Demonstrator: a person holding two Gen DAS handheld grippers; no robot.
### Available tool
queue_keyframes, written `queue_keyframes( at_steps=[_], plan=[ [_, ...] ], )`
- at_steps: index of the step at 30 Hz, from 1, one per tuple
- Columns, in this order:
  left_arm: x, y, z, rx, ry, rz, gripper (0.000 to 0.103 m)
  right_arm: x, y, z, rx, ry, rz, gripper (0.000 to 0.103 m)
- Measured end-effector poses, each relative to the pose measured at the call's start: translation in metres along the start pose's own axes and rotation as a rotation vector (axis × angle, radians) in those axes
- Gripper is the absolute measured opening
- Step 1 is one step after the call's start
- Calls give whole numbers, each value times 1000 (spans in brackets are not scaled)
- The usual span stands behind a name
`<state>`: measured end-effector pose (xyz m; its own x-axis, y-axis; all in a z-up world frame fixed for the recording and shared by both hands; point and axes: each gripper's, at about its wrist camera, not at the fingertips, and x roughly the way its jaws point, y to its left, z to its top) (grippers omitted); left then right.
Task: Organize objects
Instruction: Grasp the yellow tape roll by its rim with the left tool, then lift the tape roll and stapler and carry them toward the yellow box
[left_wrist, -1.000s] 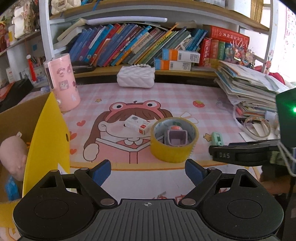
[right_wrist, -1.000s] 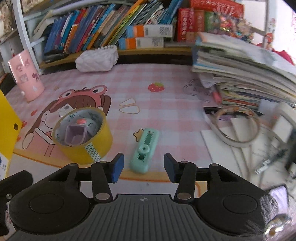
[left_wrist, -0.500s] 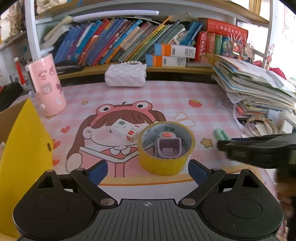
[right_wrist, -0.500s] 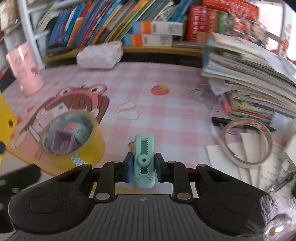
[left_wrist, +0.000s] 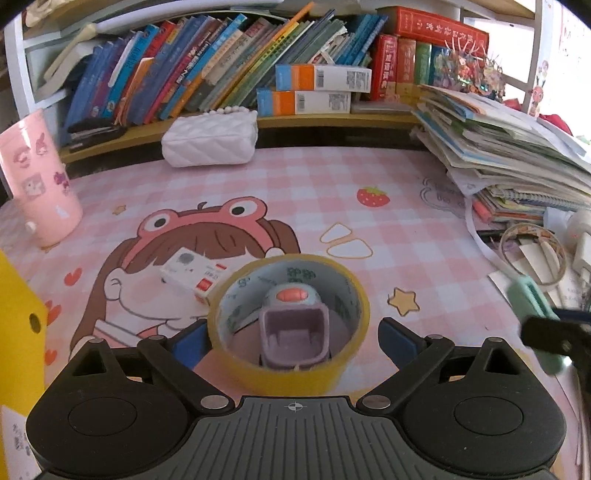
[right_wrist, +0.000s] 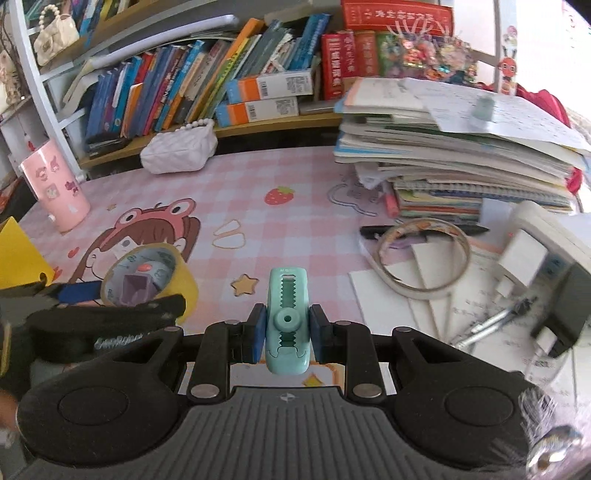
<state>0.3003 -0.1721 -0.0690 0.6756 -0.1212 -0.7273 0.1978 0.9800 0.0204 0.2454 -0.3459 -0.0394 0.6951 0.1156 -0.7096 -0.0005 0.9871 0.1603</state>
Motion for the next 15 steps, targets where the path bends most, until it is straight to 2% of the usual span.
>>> queue_keyframes(
  at_steps=[3,7,15],
  plan=[
    [4,0,2,10,-4,14,91,-3,-4,-4,9,9,-10,23],
    [-3,4,4,-6,-14,-11,90,-6,-6,-7,8,15,-11,23],
    [-70,7,8,-25,-189,-48,90,-9,3,-10,-1,12,16,23]
  ],
)
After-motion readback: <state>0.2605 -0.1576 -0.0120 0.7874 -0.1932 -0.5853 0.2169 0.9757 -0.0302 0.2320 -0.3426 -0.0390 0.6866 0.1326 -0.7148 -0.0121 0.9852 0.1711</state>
